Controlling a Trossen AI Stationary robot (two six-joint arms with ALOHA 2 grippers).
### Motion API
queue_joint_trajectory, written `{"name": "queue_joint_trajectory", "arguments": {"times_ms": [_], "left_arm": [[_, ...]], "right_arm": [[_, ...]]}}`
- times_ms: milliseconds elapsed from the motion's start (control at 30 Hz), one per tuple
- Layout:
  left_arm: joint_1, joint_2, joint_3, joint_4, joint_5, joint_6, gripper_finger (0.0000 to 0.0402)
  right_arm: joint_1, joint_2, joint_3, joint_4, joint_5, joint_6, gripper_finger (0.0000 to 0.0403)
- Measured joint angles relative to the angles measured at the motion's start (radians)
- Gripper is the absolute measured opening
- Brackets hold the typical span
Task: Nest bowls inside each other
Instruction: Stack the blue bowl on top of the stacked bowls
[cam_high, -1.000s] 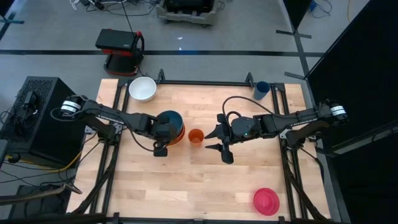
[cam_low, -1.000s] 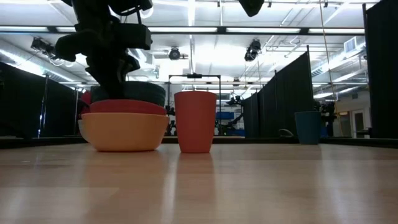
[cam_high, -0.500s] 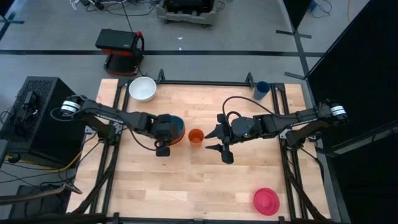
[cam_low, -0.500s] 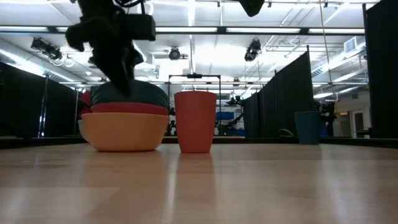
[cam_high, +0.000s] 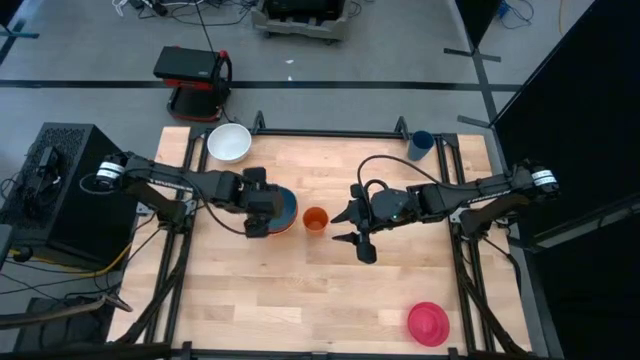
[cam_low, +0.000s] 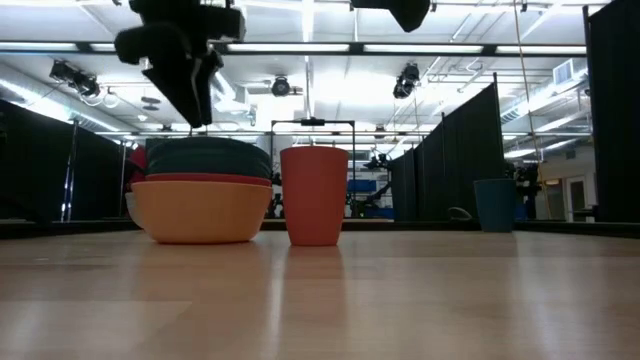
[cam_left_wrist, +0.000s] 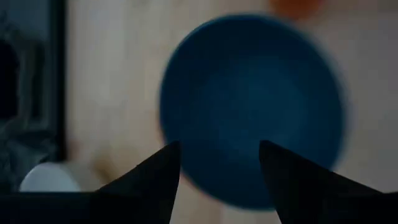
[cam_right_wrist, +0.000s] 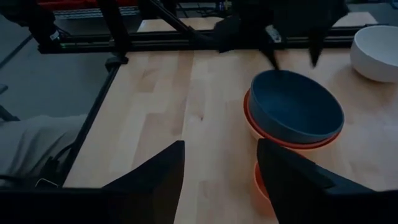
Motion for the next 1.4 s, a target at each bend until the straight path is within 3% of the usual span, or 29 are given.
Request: {"name": "queue_joint_trajectory", "arguments": {"times_ms": [133,367,533,1100,1400], "left_arm": [[0.026,-0.009,0.025,-0.071,-0.044,-0.001,0.0196],[0.165,-0.063,0.022,-0.069,-0.036,0.033,0.0183],[0.263,-0.085,0.020,-0.049,0.044,0.058,0.0184],[0.327,-0.094,-0.298,0.224,0.424,0.057,0.0169],[0.281,-0.132,-0.327,0.329,0.437,0.049,0.0143]], "right_arm": [[0.000,0.000,0.000,-0.007,0.000,0.006,0.0185],[0.001,0.000,0.000,-0.014,0.000,0.004,0.0173],[0.001,0.000,0.000,-0.029,0.000,0.003,0.0177],[0.001,0.000,-0.038,-0.027,0.000,0.005,0.0175],[-0.007,0.001,-0.071,0.014,0.000,0.010,0.0162]]}}
